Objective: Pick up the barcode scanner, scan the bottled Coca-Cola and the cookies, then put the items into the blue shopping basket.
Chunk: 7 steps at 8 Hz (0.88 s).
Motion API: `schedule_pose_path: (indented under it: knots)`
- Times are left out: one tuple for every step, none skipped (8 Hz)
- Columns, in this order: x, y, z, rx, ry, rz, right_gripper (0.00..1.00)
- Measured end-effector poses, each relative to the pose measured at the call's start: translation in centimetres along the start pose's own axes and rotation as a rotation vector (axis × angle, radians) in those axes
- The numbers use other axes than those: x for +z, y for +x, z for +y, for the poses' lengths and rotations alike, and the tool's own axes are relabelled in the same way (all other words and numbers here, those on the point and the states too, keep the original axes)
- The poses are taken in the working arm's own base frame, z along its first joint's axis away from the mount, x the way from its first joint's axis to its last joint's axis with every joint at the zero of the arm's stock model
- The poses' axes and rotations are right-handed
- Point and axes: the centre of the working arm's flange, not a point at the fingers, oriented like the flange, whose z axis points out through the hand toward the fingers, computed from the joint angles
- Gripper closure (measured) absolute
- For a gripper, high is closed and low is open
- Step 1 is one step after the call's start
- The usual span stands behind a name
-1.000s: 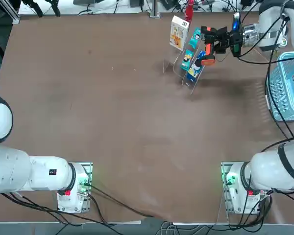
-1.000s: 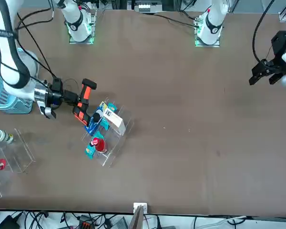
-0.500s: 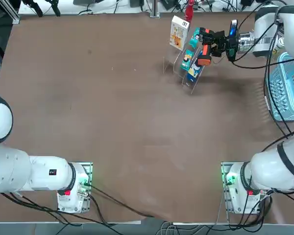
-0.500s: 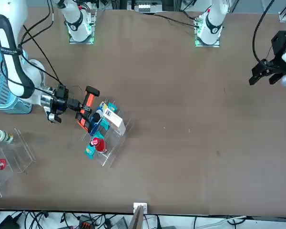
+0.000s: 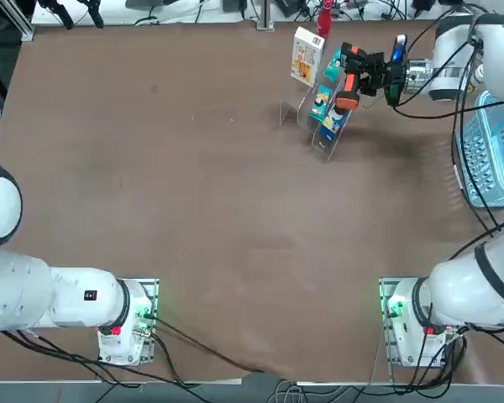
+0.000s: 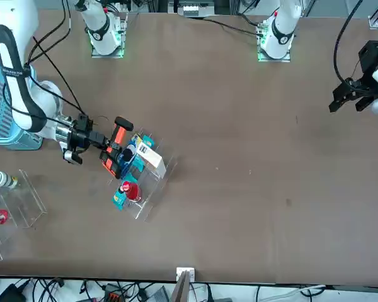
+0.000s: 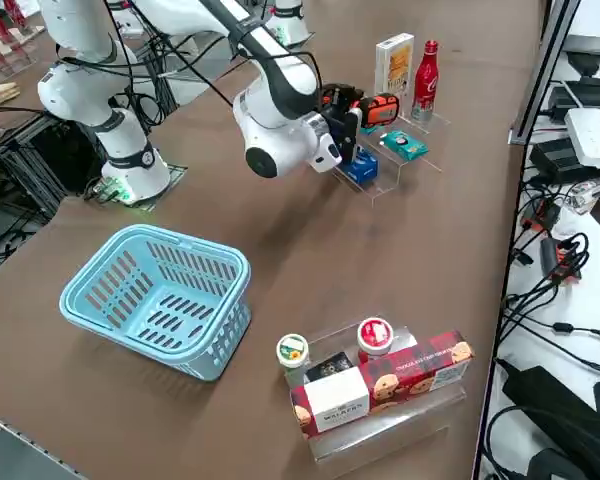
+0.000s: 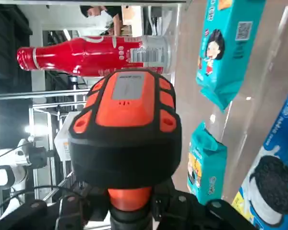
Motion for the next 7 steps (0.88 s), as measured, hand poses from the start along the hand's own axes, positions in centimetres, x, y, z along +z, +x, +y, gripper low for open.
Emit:
schedule_pose_path:
  knots:
    - [0.4,-0.2,0.6,-0.010,0.020,-0.012,0.57]
    - [0.8,-0.4,1.4,-0.010,0.035,-0.017,0.57]
    - [0.9,-0.5,1.9,-0.009,0.040,-0.018,0.57]
    - [0.9,-0.4,2.0,-0.009,0.041,-0.018,0.57]
    - [1.0,-0.3,1.9,-0.011,0.043,-0.019,0.57]
    - [1.0,-0.3,1.9,-0.013,0.047,-0.022,0.57]
    - [1.1,-0.2,1.7,-0.016,0.051,-0.024,0.57]
